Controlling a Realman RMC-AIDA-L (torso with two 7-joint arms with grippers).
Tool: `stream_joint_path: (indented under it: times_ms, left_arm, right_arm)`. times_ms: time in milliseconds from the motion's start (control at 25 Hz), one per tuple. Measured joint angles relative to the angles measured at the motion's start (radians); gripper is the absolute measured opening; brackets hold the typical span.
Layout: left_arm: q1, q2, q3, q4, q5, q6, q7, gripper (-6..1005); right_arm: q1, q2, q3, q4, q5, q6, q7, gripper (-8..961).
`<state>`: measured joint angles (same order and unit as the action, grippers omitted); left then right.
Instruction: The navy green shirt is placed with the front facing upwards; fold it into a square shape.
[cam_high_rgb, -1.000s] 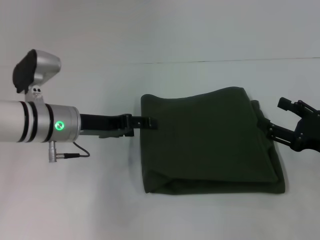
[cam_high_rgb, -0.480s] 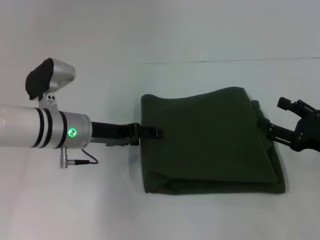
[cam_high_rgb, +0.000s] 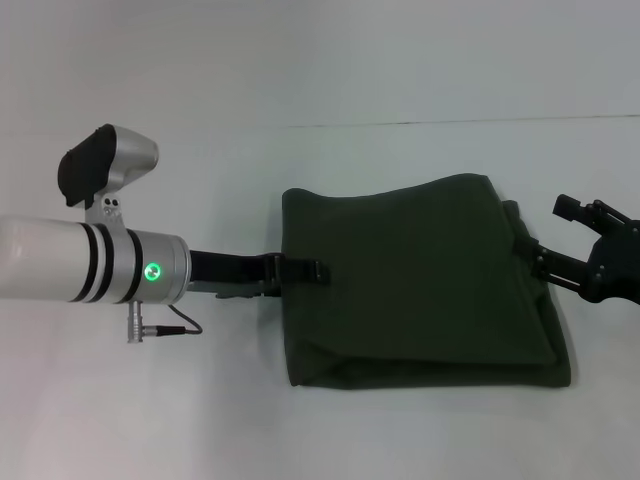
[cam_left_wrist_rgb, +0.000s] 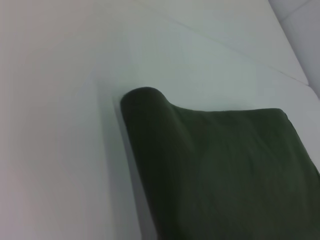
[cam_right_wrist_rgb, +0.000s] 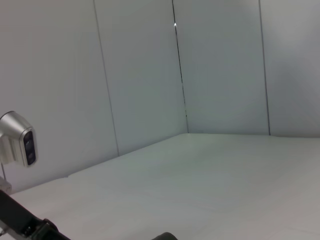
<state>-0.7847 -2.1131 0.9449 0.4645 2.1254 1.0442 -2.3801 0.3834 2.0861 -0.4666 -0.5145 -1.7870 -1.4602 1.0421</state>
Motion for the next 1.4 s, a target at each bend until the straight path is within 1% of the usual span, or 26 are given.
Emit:
stream_joint_path:
  times_ms: [200, 280, 440, 720, 960, 1160, 1240, 1320, 1360, 1400]
  left_arm:
    - [-0.003, -0.007, 0.011, -0.002, 0.001, 0.001, 0.002, 899]
    - [-0.002, -0.010, 0.015, 0.001, 0.001, -0.002, 0.017, 731]
    - [0.000, -0.020, 0.022, 0.005, 0.001, -0.002, 0.051, 646]
    - [-0.003, -0.024, 0.023, 0.018, -0.004, -0.001, 0.061, 498]
    - [-0.004, -0.024, 0.023, 0.020, -0.008, 0.003, 0.061, 265]
    - [0.006, -0.023, 0.023, 0.050, -0.003, 0.031, 0.065, 112]
    - [0.026, -0.019, 0.021, 0.076, -0.001, 0.049, 0.071, 110]
    - [0.055, -0.015, 0.015, 0.112, -0.001, 0.067, 0.076, 107]
    - [0.080, -0.014, 0.010, 0.143, -0.001, 0.079, 0.076, 106]
    - [0.087, -0.014, 0.008, 0.153, -0.001, 0.082, 0.076, 106]
  right_arm:
    - [0.001, 0.000, 0.000, 0.001, 0.000, 0.000, 0.006, 915]
    - [0.002, 0.000, 0.000, 0.001, 0.000, 0.000, 0.006, 915]
    - [0.004, 0.000, 0.000, 0.001, 0.000, 0.000, 0.006, 916]
    - [0.003, 0.000, 0.002, 0.001, 0.000, 0.000, 0.006, 915]
    - [0.003, 0.000, 0.006, 0.001, 0.000, 0.001, 0.006, 915]
    - [0.007, 0.000, 0.009, 0.002, 0.000, 0.008, 0.005, 915]
    - [0.008, 0.001, 0.009, 0.004, 0.000, 0.012, 0.005, 916]
    - [0.009, 0.002, 0.009, 0.007, 0.000, 0.015, 0.005, 916]
    - [0.009, 0.002, 0.010, 0.008, 0.000, 0.018, 0.005, 916]
    - [0.009, 0.003, 0.009, 0.009, 0.000, 0.020, 0.006, 916]
